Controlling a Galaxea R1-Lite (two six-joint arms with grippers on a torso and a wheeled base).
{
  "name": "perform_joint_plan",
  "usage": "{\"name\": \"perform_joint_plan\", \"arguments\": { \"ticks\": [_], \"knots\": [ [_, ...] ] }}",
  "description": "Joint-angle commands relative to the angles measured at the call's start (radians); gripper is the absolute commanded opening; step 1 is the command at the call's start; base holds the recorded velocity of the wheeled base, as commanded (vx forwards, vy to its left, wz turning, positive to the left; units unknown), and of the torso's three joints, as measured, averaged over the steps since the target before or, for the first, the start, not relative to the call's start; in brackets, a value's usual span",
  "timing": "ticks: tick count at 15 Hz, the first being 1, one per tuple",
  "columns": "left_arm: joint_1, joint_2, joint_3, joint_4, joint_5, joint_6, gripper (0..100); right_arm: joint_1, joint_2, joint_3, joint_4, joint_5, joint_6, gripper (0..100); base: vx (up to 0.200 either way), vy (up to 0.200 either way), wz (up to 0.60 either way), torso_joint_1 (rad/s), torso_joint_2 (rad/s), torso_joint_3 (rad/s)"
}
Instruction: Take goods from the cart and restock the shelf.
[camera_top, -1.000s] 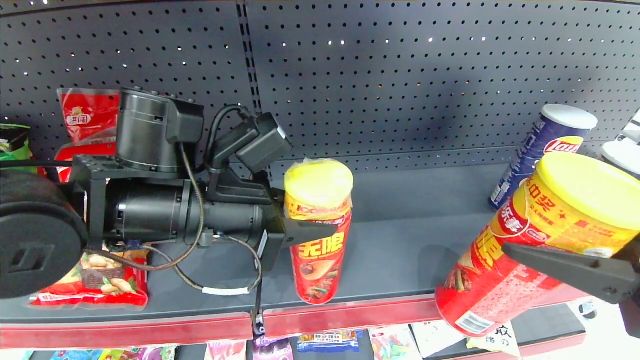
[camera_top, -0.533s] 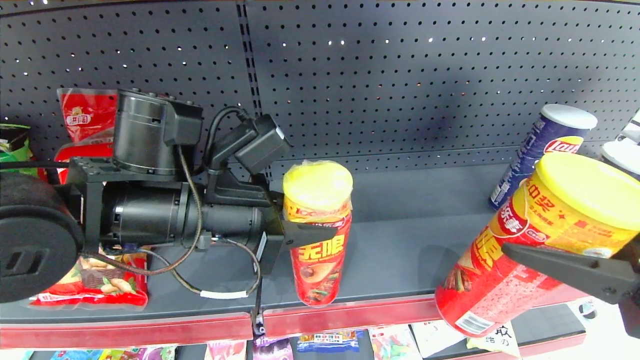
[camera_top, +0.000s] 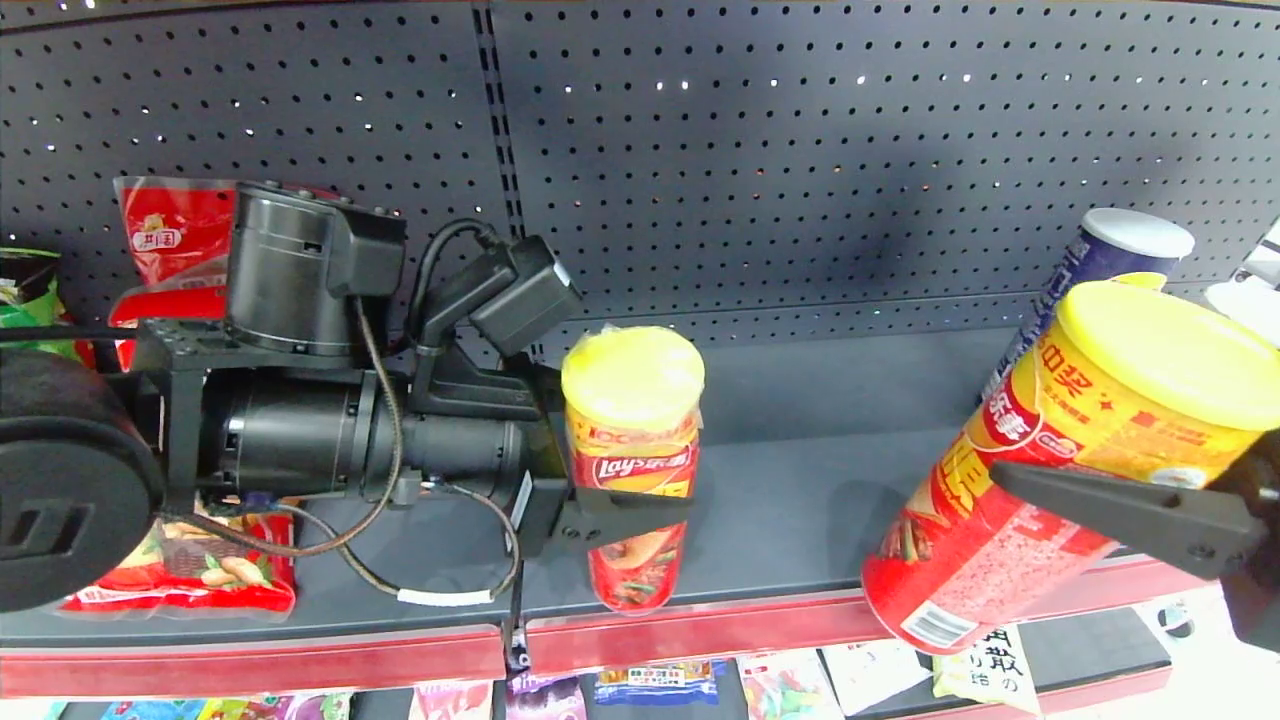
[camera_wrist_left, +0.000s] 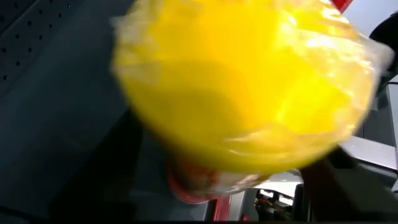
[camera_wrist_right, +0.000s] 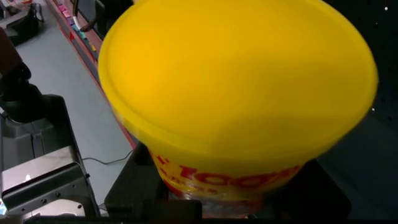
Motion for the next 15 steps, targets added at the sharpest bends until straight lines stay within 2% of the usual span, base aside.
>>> {"name": "perform_joint_plan", "arguments": {
  "ticks": [1,3,5,8,11,14,15],
  "knots": [
    [0.001,-0.009,0.001,-0.003,0.001,0.0,100,0.001,0.047,-0.03,-0.001,-0.001,-0.001,0,0.0,0.0,0.0,0.0,0.0,0.0],
    [0.006,-0.05,0.041,-0.003,0.055,-0.003,100,-0.001,0.16,-0.129,-0.006,-0.001,-0.001,0,0.0,0.0,0.0,0.0,0.0,0.0],
    [0.007,-0.105,0.107,-0.003,0.06,-0.004,100,-0.001,0.232,-0.196,-0.006,-0.001,-0.003,0,0.0,0.0,0.0,0.0,0.0,0.0],
    [0.047,-0.206,0.218,-0.003,0.063,-0.004,100,0.001,0.369,-0.308,-0.009,-0.001,-0.007,0,0.0,0.0,0.0,0.0,0.0,0.0],
    [0.098,-0.306,0.287,0.0,0.089,-0.007,100,0.013,0.47,-0.405,-0.009,-0.001,-0.007,0,0.0,0.0,0.0,0.0,0.0,0.0],
    [0.132,-0.414,0.365,0.0,0.101,-0.049,100,0.031,0.578,-0.485,-0.009,0.001,-0.015,0,0.0,0.0,0.0,0.0,0.0,0.0],
    [0.162,-0.44,0.382,0.0,0.112,-0.049,100,0.042,0.611,-0.514,-0.011,0.001,-0.029,0,0.0,0.0,0.0,0.0,0.0,0.0]
  ]
}}
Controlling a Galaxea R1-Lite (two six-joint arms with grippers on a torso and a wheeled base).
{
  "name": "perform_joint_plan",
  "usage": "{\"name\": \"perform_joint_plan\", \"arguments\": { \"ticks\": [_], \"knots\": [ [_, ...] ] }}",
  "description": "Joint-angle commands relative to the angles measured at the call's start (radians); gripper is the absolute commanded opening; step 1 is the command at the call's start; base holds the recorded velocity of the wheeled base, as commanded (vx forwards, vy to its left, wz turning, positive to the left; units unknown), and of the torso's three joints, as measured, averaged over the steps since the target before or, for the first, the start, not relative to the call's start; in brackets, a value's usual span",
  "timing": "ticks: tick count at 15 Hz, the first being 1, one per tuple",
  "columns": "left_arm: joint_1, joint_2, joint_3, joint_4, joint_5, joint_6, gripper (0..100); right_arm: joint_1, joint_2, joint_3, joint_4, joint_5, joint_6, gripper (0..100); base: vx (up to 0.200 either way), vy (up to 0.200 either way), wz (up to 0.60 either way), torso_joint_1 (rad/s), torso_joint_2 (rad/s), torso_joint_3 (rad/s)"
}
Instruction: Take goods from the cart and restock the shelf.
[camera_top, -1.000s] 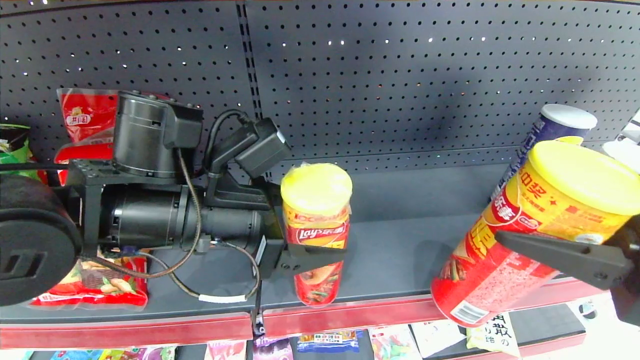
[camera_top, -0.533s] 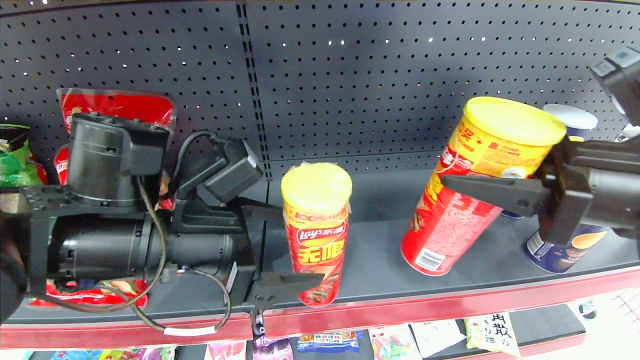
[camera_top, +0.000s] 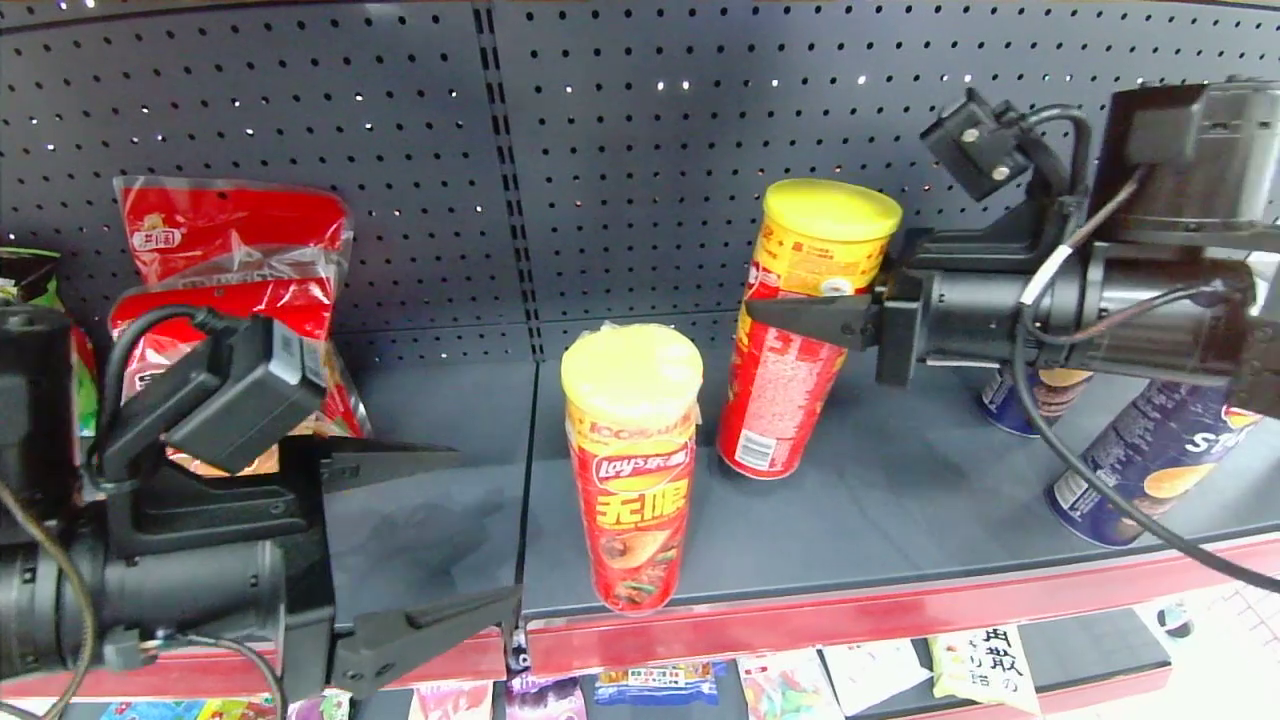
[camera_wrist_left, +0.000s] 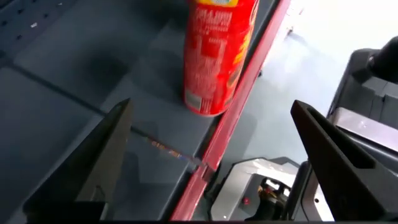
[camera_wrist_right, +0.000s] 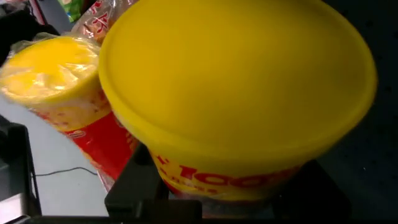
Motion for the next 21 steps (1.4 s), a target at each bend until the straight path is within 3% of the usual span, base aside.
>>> {"name": "perform_joint_plan", "arguments": {
  "ticks": [1,4,6,11,21],
  "knots": [
    [0.054,-0.094,0.044,0.0,0.006,-0.004,100,0.024,0.115,-0.069,-0.002,0.001,-0.013,0,0.0,0.0,0.0,0.0,0.0,0.0],
    [0.069,-0.176,0.083,0.005,0.019,-0.045,100,0.064,0.21,-0.178,0.001,0.001,-0.013,0,0.0,0.0,0.0,0.0,0.0,0.0],
    [0.069,-0.189,0.081,0.005,0.049,-0.056,100,0.067,0.263,-0.23,0.0,0.003,-0.014,0,0.0,0.0,0.0,0.0,0.0,0.0],
    [0.071,-0.204,0.078,0.005,0.054,-0.064,100,0.057,0.363,-0.338,0.003,0.003,-0.013,0,0.0,0.0,0.0,0.0,0.0,0.0],
    [0.071,-0.201,0.08,0.006,0.054,-0.064,100,0.065,0.4,-0.376,0.011,0.003,-0.011,0,0.0,0.0,0.0,0.0,0.0,0.0]
  ]
}}
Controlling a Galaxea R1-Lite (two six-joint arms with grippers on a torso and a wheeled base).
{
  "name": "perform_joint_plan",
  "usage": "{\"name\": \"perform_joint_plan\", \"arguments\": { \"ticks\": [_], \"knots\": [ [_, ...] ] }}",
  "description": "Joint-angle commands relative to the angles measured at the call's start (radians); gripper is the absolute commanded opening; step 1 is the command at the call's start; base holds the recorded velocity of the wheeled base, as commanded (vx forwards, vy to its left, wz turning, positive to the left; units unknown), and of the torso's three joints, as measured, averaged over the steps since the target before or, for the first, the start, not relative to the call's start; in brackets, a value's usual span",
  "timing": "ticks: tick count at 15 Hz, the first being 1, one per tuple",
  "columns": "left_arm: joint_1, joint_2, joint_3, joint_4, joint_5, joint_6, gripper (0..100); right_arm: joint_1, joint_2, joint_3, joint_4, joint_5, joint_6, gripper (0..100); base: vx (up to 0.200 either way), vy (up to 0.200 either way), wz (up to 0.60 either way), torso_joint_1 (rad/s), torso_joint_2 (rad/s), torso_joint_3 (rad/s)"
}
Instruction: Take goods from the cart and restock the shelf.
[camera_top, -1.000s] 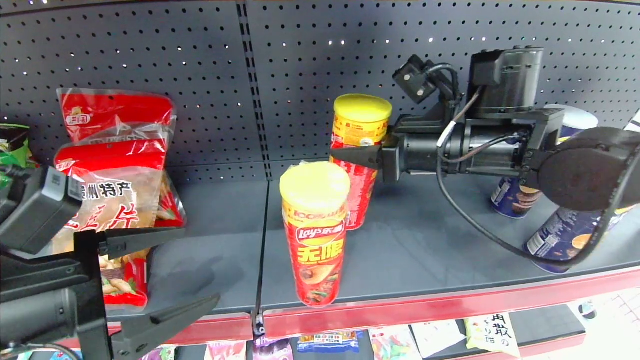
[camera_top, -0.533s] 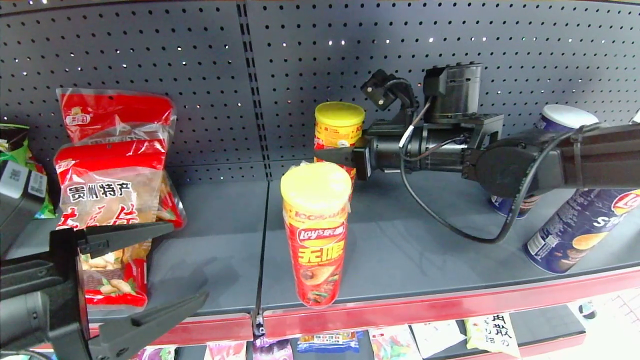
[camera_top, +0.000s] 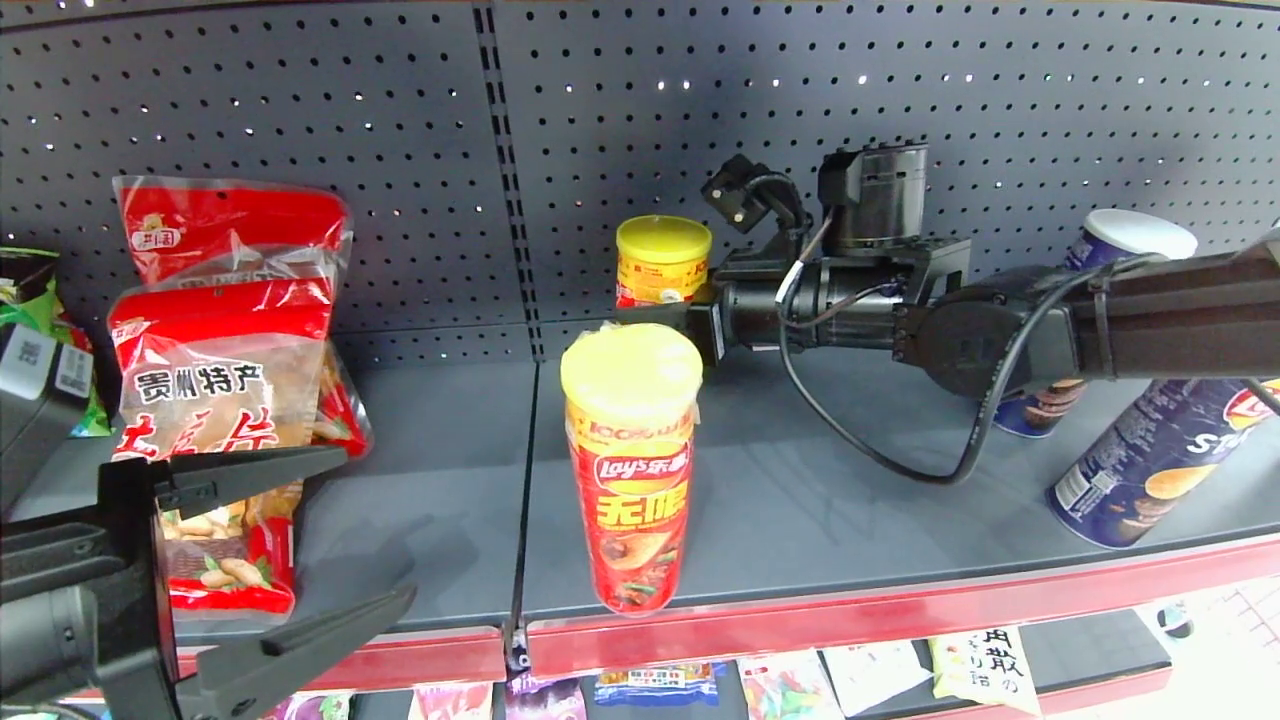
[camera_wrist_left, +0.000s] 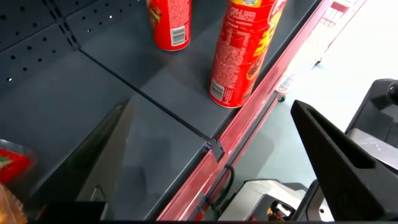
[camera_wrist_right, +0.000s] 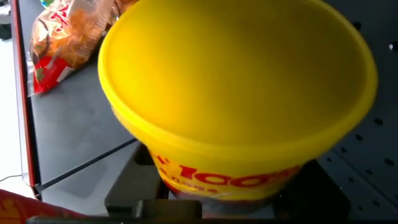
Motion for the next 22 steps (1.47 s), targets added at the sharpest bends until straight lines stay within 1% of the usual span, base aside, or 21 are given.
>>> {"name": "perform_joint_plan", "arguments": {
  "ticks": [1,2,6,8,10,11,12,15,16,18,21,22],
  "knots": [
    [0.0,0.007,-0.001,0.0,0.0,0.0,100,0.001,0.001,0.008,-0.001,0.001,-0.001,0,0.0,0.0,0.0,0.0,0.0,0.0],
    [0.0,0.01,-0.001,0.0,0.0,0.0,100,0.001,-0.002,0.008,-0.001,0.001,0.002,100,0.0,0.0,0.0,0.0,0.0,0.0],
    [0.0,0.022,-0.003,0.0,-0.002,0.0,100,0.003,-0.032,0.029,0.001,-0.001,0.011,100,0.0,0.0,0.0,0.0,0.0,0.0],
    [0.0,0.033,-0.009,-0.002,0.0,0.0,100,0.001,-0.087,0.086,-0.001,-0.007,0.011,100,0.0,0.0,0.0,0.0,0.0,0.0],
    [0.0,0.039,-0.011,-0.002,0.0,0.0,100,-0.007,-0.15,0.181,-0.009,-0.07,0.014,100,0.0,0.0,0.0,0.0,0.0,0.0],
    [0.0,0.043,-0.009,-0.002,0.0,0.0,100,-0.01,-0.172,0.212,-0.009,-0.076,0.017,100,0.0,0.0,0.0,0.0,0.0,0.0],
    [0.0,0.051,-0.009,-0.002,0.001,0.0,100,-0.019,-0.227,0.285,-0.009,-0.078,0.023,100,0.0,0.0,0.0,0.0,0.0,0.0],
    [0.0,0.091,-0.011,-0.003,0.001,0.0,100,-0.02,-0.322,0.393,-0.009,-0.095,0.023,100,0.0,0.0,0.0,0.0,0.0,0.0],
    [0.0,0.126,-0.006,-0.005,0.008,0.0,100,-0.022,-0.391,0.468,-0.009,-0.115,0.023,100,0.0,0.0,0.0,0.0,0.0,0.0],
    [0.0,0.177,-0.009,-0.006,0.023,0.005,100,-0.028,-0.511,0.601,-0.009,-0.116,0.029,100,0.0,0.0,0.0,0.0,0.0,0.0],
    [-0.001,0.247,-0.006,-0.009,0.035,0.013,100,0.007,-0.721,0.837,-0.009,-0.113,0.025,100,0.0,0.0,0.0,0.0,0.0,0.0],
    [-0.003,0.264,-0.001,-0.009,0.037,0.02,100,0.007,-0.778,0.89,-0.009,-0.113,0.028,100,0.0,0.0,0.0,0.0,0.0,0.0]
  ]
}}
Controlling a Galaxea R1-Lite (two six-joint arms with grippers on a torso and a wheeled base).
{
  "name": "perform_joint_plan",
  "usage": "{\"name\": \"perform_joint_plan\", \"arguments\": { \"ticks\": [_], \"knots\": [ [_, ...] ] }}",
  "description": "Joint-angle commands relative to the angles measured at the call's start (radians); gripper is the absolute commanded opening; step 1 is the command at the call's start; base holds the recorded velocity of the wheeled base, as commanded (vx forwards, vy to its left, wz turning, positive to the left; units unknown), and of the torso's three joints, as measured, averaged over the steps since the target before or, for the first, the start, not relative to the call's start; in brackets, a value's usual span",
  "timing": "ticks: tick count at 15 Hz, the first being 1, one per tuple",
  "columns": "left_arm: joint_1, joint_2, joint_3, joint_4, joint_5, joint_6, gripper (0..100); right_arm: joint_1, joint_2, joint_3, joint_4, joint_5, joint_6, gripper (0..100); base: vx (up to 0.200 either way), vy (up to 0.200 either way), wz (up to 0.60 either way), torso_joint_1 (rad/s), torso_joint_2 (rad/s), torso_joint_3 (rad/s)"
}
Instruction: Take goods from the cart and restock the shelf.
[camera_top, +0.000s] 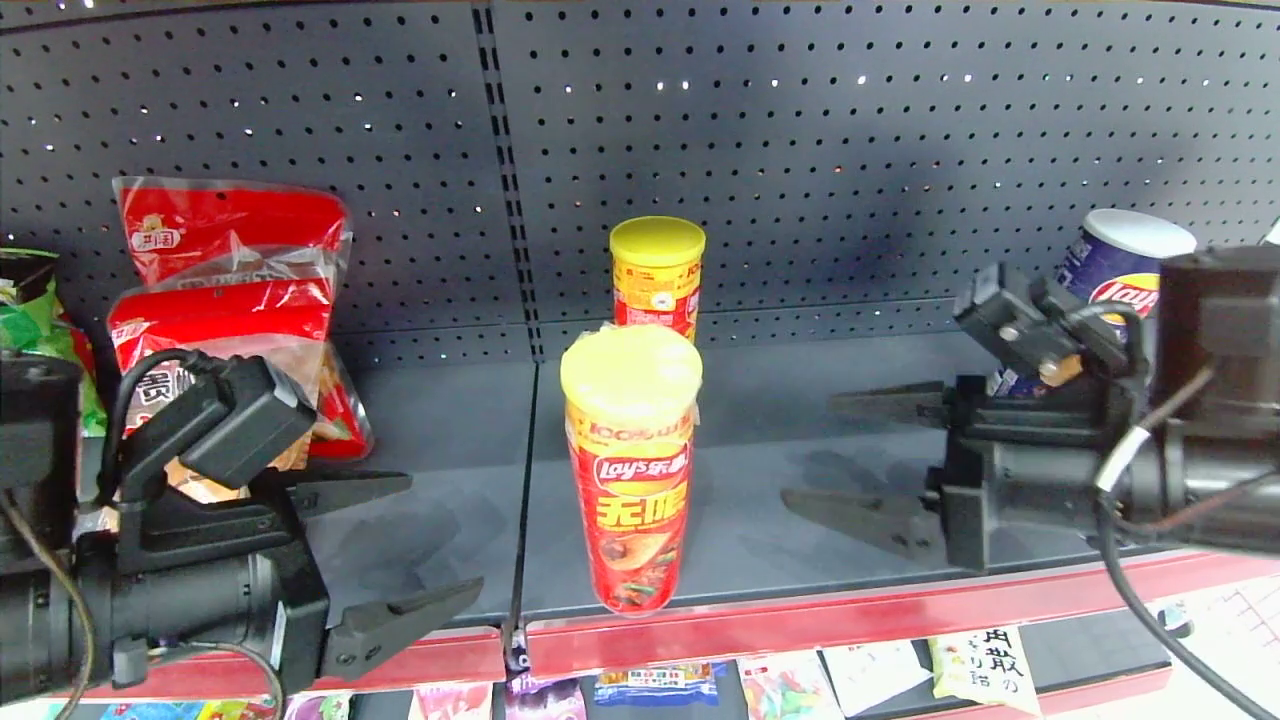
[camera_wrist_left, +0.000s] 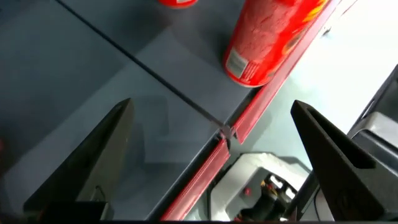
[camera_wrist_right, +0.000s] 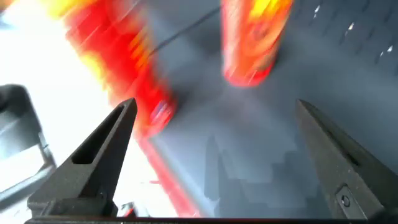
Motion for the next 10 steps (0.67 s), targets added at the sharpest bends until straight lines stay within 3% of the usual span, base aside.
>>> {"name": "perform_joint_plan", "arguments": {
  "ticks": [1,3,6,10],
  "knots": [
    [-0.003,0.073,0.001,0.0,0.001,0.025,100,0.016,-0.224,0.168,0.0,0.001,0.002,100,0.0,0.0,0.0,0.0,0.0,0.0],
    [-0.004,0.122,-0.002,0.0,0.003,0.065,100,0.006,-0.284,0.188,0.001,-0.005,0.014,100,0.0,0.0,0.0,0.0,0.0,0.0],
    [-0.03,0.185,-0.03,-0.017,0.003,0.07,100,-0.041,-0.31,0.186,0.001,-0.007,0.037,100,0.0,0.0,0.0,0.0,0.0,0.0],
    [-0.069,0.298,-0.065,-0.117,0.018,0.07,100,-0.055,-0.317,0.186,0.001,-0.005,0.048,100,0.0,0.0,0.0,0.0,0.0,0.0]
  ]
}}
